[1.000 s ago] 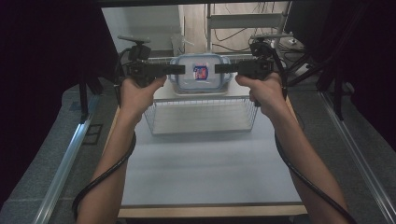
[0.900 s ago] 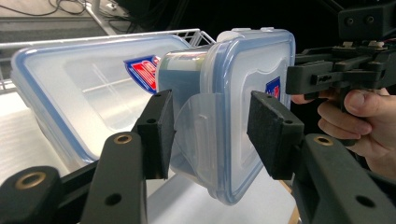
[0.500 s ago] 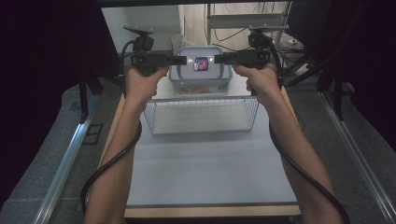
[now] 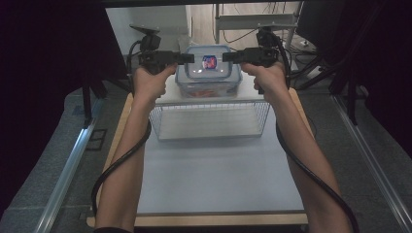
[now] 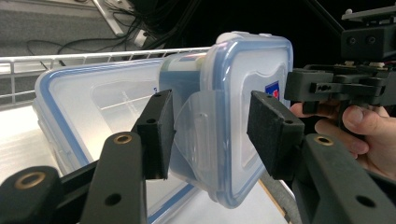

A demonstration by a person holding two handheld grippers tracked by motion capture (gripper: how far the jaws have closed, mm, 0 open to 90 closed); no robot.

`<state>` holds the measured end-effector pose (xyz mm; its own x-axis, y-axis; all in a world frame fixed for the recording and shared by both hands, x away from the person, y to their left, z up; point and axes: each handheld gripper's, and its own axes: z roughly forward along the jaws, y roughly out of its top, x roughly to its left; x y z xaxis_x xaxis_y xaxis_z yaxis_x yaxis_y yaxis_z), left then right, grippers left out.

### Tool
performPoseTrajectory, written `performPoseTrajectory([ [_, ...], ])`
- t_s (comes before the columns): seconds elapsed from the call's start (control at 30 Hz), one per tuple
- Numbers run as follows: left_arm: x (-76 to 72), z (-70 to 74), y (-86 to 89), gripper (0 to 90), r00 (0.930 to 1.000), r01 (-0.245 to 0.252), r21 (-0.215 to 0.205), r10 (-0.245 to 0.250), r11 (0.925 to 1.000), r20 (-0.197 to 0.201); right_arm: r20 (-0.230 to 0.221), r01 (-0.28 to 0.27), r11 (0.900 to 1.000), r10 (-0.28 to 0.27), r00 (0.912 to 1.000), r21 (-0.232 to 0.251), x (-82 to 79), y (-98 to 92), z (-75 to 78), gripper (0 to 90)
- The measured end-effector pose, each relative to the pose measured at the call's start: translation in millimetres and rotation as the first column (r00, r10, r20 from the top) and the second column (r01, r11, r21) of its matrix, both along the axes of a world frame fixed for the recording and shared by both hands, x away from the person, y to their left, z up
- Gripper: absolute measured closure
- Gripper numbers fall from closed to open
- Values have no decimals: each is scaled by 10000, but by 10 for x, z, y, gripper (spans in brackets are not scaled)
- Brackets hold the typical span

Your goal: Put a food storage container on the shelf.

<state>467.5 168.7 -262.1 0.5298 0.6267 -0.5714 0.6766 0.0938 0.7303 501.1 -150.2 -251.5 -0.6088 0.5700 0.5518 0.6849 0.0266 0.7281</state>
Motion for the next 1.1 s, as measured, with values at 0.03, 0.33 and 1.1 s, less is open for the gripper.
performPoseTrajectory([
  [0.03, 4, -7, -5, 519, 10000, -21, -48, 21, 10000, -5, 23, 68, 10000, -68, 10000, 13, 7, 6, -7, 509],
  [0.33, 54, -64, -49, 473, 9988, -458, 406, 450, 9981, 185, 475, 715, 9967, -697, 9964, -381, 46, 60, -85, 450],
  [1.1, -814, -168, -162, 700, 9411, -474, 2827, -520, 9580, 3340, 3033, 1051, 9917, -782, 9497, -735, -442, -228, -115, 611],
])
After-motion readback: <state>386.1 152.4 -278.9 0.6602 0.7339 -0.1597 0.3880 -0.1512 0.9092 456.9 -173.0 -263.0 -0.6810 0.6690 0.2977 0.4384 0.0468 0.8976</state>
